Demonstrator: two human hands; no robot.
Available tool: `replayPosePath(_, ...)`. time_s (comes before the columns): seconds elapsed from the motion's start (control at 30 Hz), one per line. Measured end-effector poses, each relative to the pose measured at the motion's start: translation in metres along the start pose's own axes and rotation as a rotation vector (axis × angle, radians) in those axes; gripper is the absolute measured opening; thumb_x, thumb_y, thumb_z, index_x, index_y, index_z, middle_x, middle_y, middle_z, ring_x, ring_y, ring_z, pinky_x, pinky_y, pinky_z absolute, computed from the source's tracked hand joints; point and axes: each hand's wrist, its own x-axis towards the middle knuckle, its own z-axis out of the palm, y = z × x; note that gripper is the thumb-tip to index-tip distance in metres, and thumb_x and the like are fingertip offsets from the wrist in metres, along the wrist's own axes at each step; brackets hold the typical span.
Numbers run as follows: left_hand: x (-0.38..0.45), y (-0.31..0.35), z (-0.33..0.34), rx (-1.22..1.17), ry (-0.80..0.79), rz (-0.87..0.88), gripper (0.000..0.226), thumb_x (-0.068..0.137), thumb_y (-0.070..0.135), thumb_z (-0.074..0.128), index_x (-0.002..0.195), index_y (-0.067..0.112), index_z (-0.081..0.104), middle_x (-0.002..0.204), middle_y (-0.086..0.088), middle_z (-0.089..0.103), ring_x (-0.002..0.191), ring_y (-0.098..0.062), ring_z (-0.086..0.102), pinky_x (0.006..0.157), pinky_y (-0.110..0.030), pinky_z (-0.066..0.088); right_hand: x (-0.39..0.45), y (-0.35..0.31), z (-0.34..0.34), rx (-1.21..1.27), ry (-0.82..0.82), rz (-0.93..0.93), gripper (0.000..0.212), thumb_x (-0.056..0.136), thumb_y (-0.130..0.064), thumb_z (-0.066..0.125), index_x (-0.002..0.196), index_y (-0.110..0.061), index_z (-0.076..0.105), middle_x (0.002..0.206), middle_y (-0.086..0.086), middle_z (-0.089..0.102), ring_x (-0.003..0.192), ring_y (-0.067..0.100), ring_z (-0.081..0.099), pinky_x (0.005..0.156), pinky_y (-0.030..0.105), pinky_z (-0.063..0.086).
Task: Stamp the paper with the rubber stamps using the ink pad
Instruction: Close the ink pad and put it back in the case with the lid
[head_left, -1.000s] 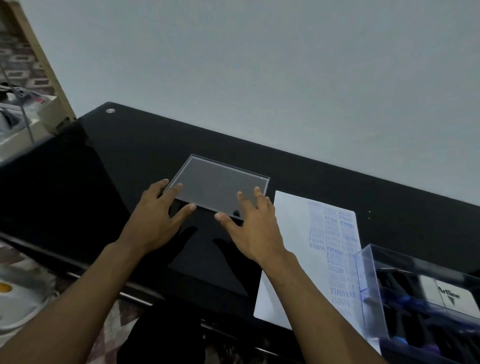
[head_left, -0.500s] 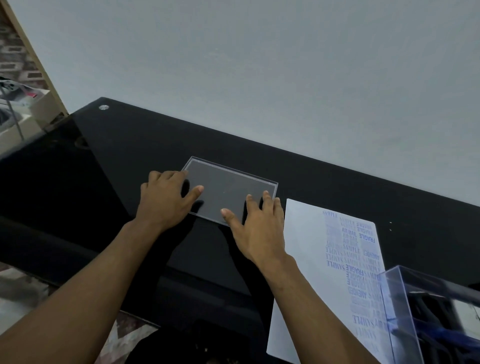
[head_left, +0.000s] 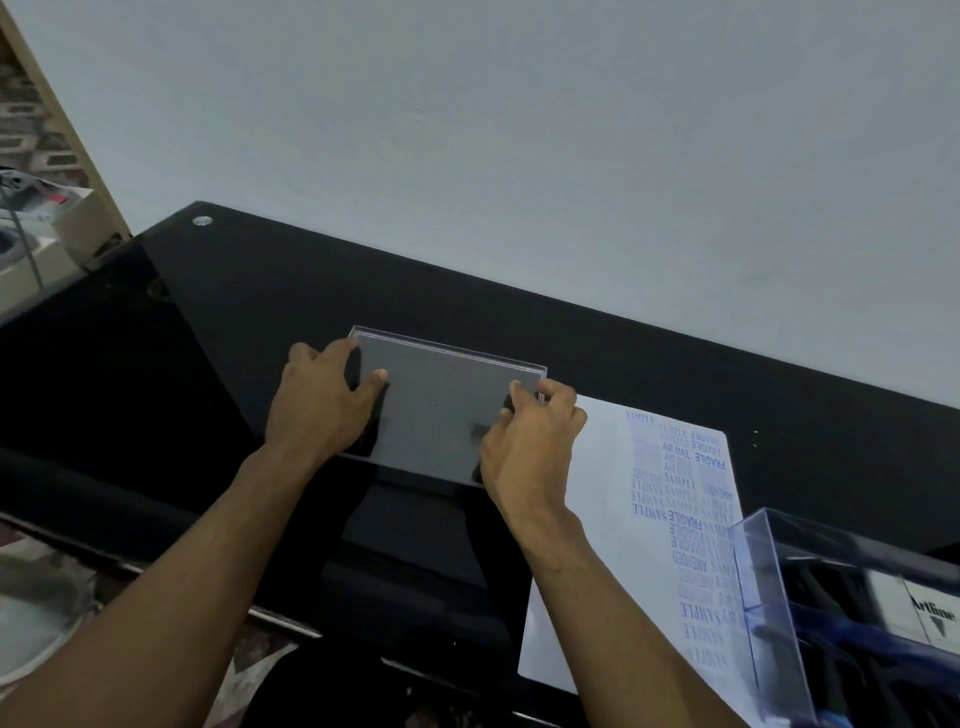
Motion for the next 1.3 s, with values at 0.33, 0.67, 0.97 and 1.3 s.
replayPosePath(0.33, -0.056, 0.032, 0.001, -0.073, -0.072, -0.036, 0.06, 0.094, 0.045, 0.063, 0.144, 0.019, 0.042, 0.126, -0.017, 0.051, 0.098, -0.019, 0.044, 0.082, -0.036, 0.041, -0.03, 0.028, -0.048, 0.133, -0.005, 0.248, 0.042, 0.098, -0.021, 0.059, 0.138, -0.016, 0.048, 0.133, -0.003, 0.047, 0.093, 0.007, 0.054, 0.065, -0.006, 0.033)
replayPosePath(0.67, -0.138, 0.125, 0.034, -0.214, -0.162, 0.076, 0.057, 0.092, 0.033, 0.068, 0.144, 0.022, 0.046, 0.131, -0.007, 0.058, 0.109, -0.019, 0.057, 0.084, -0.03, 0.041, -0.079, 0.115, -0.145, -0.039, 0.055, 0.202, 0.04, 0.097, -0.024, 0.054, 0.136, -0.013, 0.057, 0.155, 0.007, 0.033, 0.141, 0.023, 0.027, 0.108, 0.032, 0.036)
replayPosePath(0.97, -0.198, 0.215, 0.071, -0.335, -0.252, 0.042, 0.066, 0.097, 0.027, 0.066, 0.155, 0.022, 0.035, 0.148, -0.005, 0.049, 0.125, -0.025, 0.056, 0.1, -0.04, 0.049, -0.095, 0.185, -0.224, -0.109, 0.191, 0.224, 0.027, 0.092, -0.022, 0.057, 0.112, -0.01, 0.071, 0.142, 0.011, 0.047, 0.129, 0.027, 0.039, 0.1, 0.036, 0.045)
replayPosePath(1.3, -0.25, 0.289, 0.114, -0.27, -0.4, 0.181, 0.07, 0.102, 0.027, 0.056, 0.159, 0.017, 0.018, 0.163, -0.007, 0.027, 0.147, -0.029, 0.032, 0.115, -0.038, 0.032, -0.099, 0.251, -0.276, -0.203, 0.252, 0.335, 0.033, 0.088, -0.02, 0.059, 0.115, -0.007, 0.07, 0.139, 0.018, 0.048, 0.121, 0.035, 0.049, 0.1, 0.041, 0.047)
